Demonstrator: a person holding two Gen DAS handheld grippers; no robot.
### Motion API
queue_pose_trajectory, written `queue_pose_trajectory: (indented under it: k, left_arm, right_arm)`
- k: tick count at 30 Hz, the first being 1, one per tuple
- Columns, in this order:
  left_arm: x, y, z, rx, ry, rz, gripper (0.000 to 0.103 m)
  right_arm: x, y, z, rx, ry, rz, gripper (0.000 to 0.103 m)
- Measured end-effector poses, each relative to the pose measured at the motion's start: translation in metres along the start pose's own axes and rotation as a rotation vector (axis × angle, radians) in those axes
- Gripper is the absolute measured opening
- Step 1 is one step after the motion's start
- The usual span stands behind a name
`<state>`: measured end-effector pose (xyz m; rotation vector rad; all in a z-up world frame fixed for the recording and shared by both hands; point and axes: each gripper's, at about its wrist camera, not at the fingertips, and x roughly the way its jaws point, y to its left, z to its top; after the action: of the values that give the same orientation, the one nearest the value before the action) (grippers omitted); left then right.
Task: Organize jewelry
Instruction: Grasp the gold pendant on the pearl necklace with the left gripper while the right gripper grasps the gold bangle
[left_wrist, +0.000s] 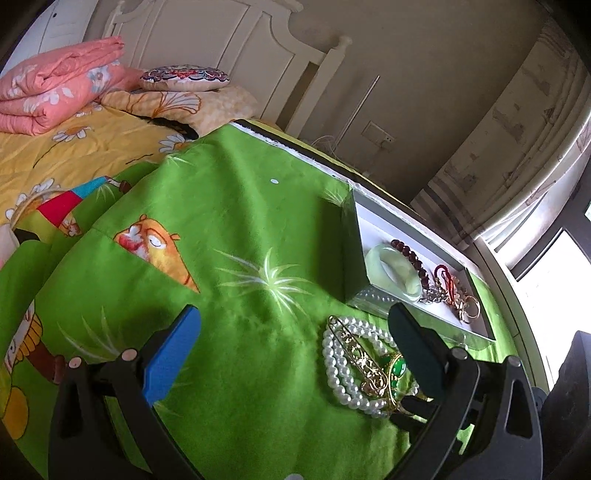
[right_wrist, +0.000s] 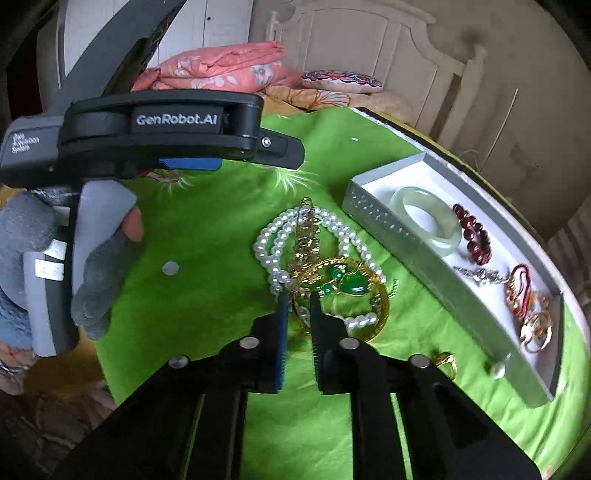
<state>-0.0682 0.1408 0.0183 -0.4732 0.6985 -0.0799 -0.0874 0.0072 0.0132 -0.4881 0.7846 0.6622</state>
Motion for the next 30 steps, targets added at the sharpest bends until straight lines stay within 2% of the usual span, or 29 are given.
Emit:
queue_pose_trajectory:
  k: [4, 10, 12, 18, 23, 26, 28, 30]
  left_arm:
    - [-0.001, 0.0, 0.0, -0.005, -0.001, -0.003, 0.1]
    - [0.0, 0.001, 0.001, -0.006, 0.006, 0.0, 0.1]
    - [0.0, 0.0, 0.0, 0.001, 0.011, 0.001, 0.1]
    - [0.007, -0.012, -0.001, 0.061, 0.048, 0.03, 0.1]
    - [0.007, -0.032, -0.006, 0.134, 0.054, 0.127, 0.098]
    - [0.01, -0.05, -0.012, 0.184, 0.076, 0.153, 0.078]
    - [0.017, -0.066, -0.018, 0.235, 0.11, 0.163, 0.05]
    - [0.024, -0.079, -0.025, 0.264, 0.134, 0.152, 0.04]
  right_arm:
    - [-0.014, -0.008, -0.008, 0.039, -0.059, 0.002, 0.004]
    - [-0.048, -0.054, -0.023, 0.238, -0.175, 0.032, 0.004]
    - [-0.061, -0.07, -0.03, 0.288, -0.209, 0.007, 0.004]
    - [-0.08, -0.105, -0.063, 0.397, -0.216, -0.065, 0.004]
    - [-0.082, -0.127, -0.09, 0.486, -0.218, -0.085, 0.004]
    - [-0.079, -0.135, -0.1, 0.533, -0.228, -0.062, 0.004]
    - [-0.082, -0.136, -0.102, 0.542, -0.249, -0.051, 0.004]
    - [-0.082, -0.135, -0.102, 0.54, -0.26, -0.043, 0.004]
